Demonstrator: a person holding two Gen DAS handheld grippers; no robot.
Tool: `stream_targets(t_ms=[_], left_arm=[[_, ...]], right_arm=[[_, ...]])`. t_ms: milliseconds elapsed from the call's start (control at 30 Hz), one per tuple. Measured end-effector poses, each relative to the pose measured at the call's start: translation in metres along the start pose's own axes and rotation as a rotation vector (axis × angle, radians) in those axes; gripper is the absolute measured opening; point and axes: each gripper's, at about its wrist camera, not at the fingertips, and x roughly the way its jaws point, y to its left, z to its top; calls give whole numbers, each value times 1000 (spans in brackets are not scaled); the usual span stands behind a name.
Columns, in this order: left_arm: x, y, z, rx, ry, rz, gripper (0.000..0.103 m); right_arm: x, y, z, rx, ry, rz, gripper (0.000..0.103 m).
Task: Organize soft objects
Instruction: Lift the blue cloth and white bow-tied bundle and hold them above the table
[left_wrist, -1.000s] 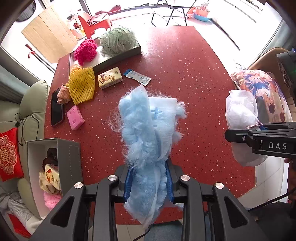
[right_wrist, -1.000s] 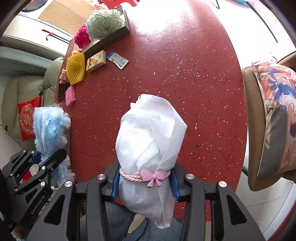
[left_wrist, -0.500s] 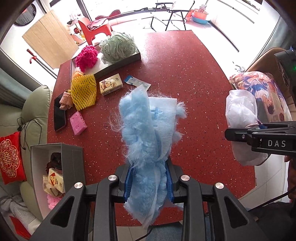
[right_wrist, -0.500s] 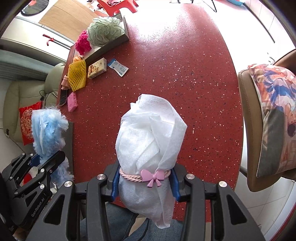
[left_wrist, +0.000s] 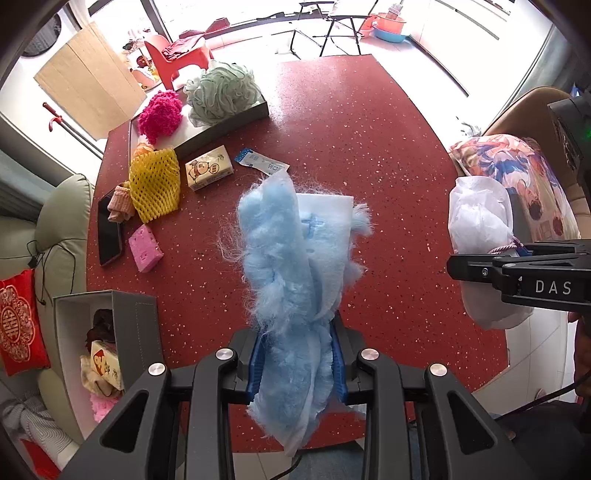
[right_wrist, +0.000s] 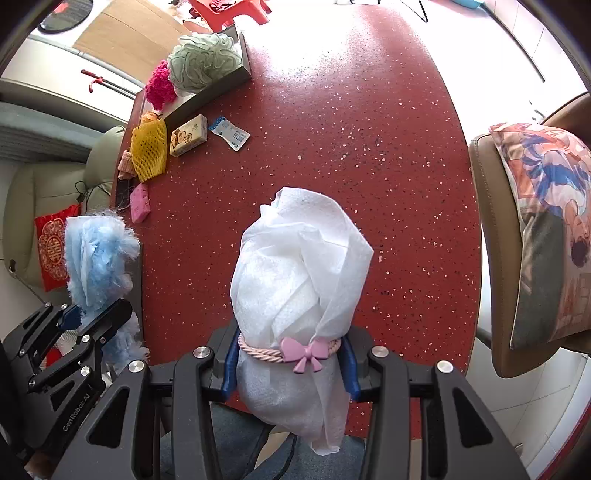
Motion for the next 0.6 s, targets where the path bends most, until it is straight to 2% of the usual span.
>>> stream_targets(t_ms=[600], left_arm=[[10,-25,11,95,20,-48,31]], right_arm=[[-10,-21,-12,72,-34,-23,47]])
